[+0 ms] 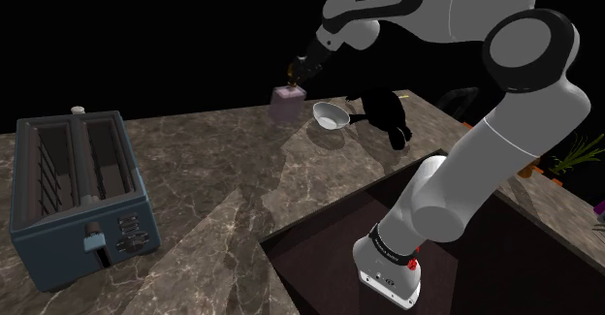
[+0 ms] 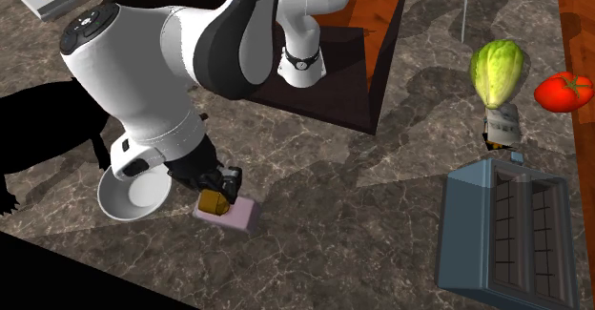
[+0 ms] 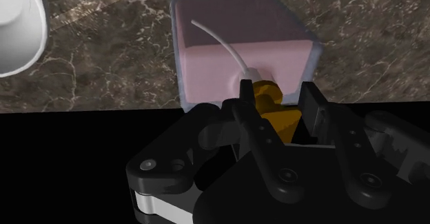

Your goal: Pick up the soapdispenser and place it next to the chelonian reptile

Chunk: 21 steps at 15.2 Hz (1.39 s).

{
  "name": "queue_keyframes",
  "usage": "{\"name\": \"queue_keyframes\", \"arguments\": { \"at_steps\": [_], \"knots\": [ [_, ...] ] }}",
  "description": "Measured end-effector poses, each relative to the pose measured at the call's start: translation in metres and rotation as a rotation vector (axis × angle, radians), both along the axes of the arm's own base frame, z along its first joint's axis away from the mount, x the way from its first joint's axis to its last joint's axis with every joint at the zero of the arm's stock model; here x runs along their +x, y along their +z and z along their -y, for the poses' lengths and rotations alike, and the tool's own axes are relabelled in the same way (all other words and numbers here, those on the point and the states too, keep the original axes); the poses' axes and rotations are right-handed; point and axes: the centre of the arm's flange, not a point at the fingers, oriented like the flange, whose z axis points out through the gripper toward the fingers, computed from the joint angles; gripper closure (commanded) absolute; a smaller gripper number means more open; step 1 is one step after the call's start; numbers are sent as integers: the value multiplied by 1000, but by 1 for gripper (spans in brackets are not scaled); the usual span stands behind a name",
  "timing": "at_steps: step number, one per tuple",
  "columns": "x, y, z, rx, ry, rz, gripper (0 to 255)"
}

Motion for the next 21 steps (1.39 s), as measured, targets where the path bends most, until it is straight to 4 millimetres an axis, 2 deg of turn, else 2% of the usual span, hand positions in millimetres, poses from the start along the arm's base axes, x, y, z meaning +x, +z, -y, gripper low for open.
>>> {"name": "queue_keyframes", "arguments": {
  "at_steps": [21],
  "knots": [
    [0,110,-2,0,0,0,255]
  ]
}}
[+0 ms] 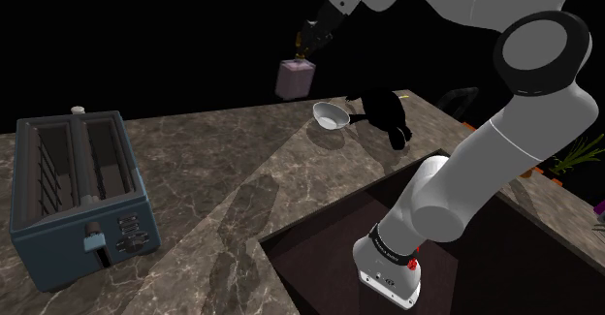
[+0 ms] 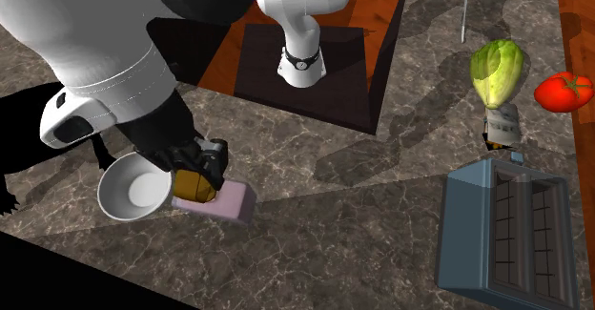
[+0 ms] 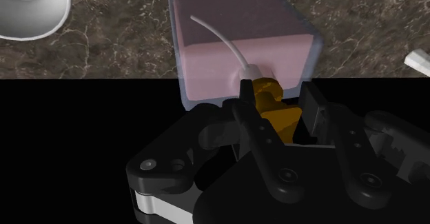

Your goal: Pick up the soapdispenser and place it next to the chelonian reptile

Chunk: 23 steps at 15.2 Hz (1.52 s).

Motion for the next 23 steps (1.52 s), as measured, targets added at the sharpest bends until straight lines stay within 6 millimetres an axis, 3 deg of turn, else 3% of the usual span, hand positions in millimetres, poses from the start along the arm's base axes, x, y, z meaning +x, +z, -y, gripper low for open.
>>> {"name": "queue_keyframes", "arguments": {
  "at_steps": [18,23],
  "knots": [
    [-1,96,0,0,0,0,255],
    [-37,96,39,0,-1,0,255]
  ]
}}
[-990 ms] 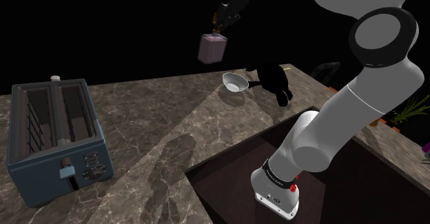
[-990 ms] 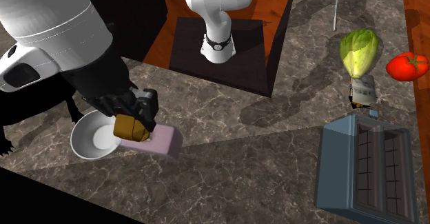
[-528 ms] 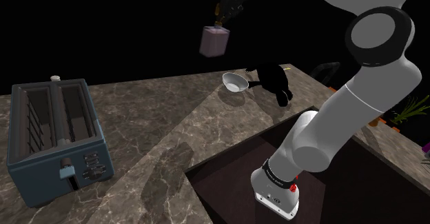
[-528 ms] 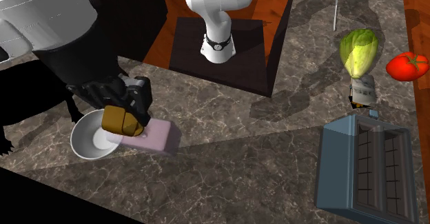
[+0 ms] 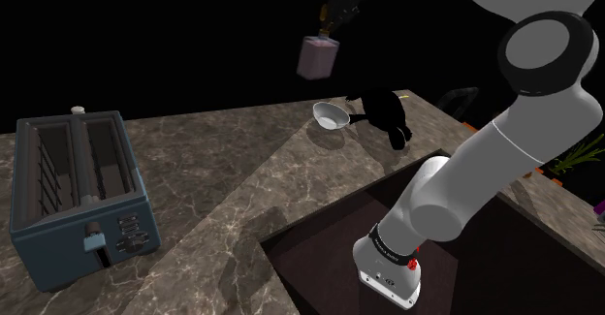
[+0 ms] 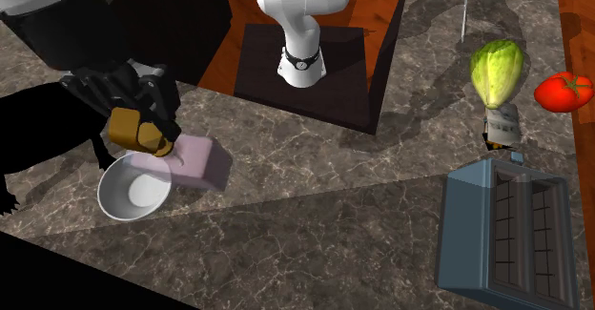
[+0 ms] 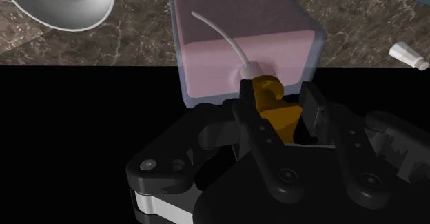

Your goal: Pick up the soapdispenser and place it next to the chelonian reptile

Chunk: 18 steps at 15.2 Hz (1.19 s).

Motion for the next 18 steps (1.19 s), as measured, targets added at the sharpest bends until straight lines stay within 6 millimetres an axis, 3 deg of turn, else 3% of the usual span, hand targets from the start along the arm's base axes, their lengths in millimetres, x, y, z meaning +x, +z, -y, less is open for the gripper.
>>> {"name": "queue_keyframes", "arguments": {
  "at_steps": [7,10,18],
  "knots": [
    [-62,9,62,-1,0,0,255],
    [-89,2,92,0,-1,0,255],
    [-166,6,168,0,0,-1,255]
  ]
}}
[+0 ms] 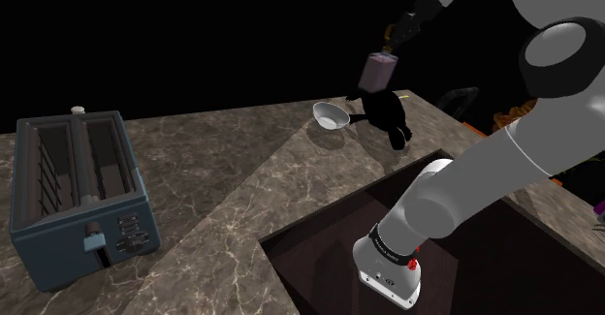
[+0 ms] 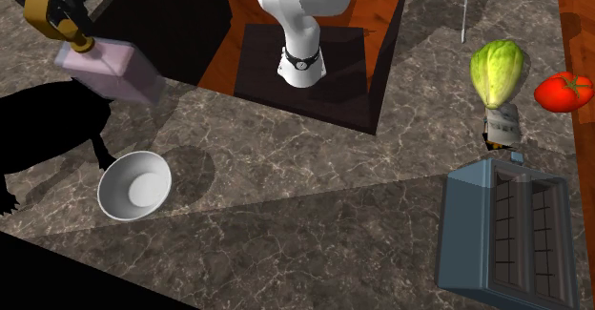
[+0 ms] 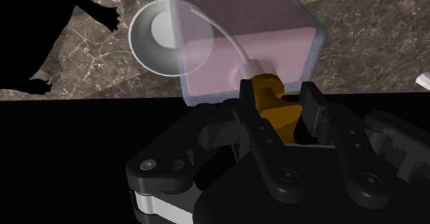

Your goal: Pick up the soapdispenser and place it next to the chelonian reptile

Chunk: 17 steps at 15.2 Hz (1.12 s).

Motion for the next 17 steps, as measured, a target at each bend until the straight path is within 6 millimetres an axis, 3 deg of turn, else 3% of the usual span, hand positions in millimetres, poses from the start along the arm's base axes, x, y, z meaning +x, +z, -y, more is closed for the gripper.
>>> {"name": "queue_keyframes", "arguments": {
  "at_steps": [4,17],
  "knots": [
    [-31,-2,35,0,-1,0,255],
    [-37,-69,40,0,1,0,255]
  ]
}}
